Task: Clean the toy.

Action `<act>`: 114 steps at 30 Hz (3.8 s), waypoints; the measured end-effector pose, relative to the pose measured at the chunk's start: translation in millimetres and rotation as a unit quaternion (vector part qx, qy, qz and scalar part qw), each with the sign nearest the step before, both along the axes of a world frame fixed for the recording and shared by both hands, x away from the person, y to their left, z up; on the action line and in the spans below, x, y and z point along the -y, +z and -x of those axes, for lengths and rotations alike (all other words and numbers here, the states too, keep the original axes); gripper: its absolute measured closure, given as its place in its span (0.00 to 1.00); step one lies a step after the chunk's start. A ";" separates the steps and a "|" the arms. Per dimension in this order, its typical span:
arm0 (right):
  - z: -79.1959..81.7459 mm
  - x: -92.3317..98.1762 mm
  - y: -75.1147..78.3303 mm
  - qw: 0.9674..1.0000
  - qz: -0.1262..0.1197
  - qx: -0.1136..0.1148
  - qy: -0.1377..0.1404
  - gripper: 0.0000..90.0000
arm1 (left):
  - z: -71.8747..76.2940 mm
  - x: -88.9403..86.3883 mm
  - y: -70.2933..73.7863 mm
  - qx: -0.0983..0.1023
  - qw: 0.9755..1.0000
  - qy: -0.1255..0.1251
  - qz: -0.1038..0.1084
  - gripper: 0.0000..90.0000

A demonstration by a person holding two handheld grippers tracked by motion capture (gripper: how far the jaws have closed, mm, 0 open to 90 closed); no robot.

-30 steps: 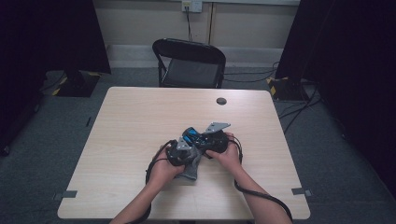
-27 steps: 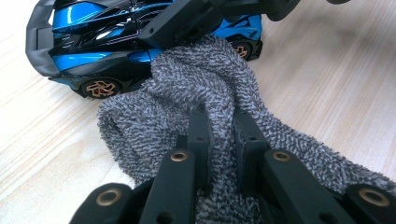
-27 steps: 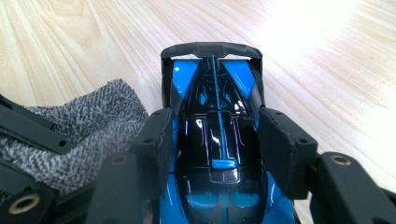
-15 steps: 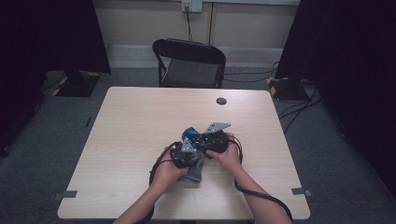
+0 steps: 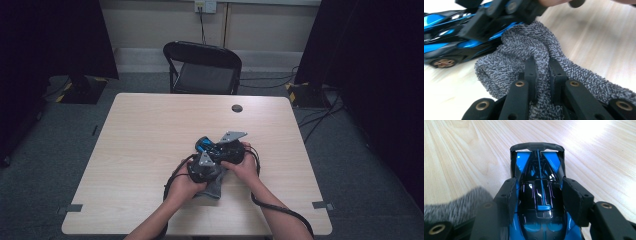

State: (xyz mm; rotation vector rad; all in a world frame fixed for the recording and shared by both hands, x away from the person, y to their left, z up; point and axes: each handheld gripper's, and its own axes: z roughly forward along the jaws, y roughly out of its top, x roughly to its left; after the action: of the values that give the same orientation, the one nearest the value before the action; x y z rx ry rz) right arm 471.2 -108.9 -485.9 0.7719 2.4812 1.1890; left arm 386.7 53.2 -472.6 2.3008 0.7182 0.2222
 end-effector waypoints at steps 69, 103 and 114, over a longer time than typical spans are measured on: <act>0.1 1.5 0.3 1.000 0.001 -0.001 0.003 0.52 | -38.4 -107.2 13.4 0.008 0.989 0.149 0.005 0.89; 1.0 2.6 -0.1 1.000 0.000 0.000 0.003 0.52 | -33.0 -56.1 2.2 -0.006 0.995 0.092 -0.025 0.88; 0.9 2.3 0.3 1.000 0.001 -0.001 0.003 0.52 | -28.8 -43.7 3.8 -0.003 0.997 0.075 -0.028 0.89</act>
State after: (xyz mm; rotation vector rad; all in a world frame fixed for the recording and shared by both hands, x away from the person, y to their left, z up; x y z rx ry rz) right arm 470.3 -111.2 -485.6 0.7681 2.4874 1.1891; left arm 415.5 96.8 -468.8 2.3024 0.9008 0.3073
